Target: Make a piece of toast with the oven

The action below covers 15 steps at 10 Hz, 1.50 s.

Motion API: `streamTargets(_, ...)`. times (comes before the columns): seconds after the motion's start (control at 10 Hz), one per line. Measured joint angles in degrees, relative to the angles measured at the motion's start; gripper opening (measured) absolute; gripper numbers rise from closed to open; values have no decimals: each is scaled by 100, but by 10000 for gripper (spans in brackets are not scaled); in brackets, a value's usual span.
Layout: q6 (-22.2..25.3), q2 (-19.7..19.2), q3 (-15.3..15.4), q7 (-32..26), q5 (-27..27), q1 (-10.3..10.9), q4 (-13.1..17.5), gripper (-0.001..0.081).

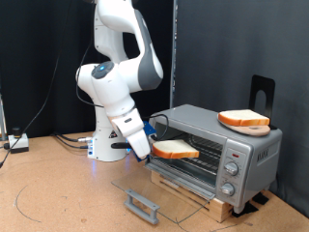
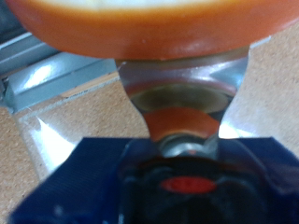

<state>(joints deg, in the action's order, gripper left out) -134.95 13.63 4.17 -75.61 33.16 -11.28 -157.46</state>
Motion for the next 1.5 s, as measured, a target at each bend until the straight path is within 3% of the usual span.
streamTargets(0.1,-171,140,161,170,-65,28,-74,395)
streamTargets(0.5,-956,476,866,1107,-1221,-7,-261,395)
streamTargets(0.9,-994,700,766,827,-1293,-67,-264,395)
streamTargets(1.3,-814,747,609,594,-1411,-312,-261,395)
streamTargets(1.5,-681,747,612,596,-1415,-337,-250,395)
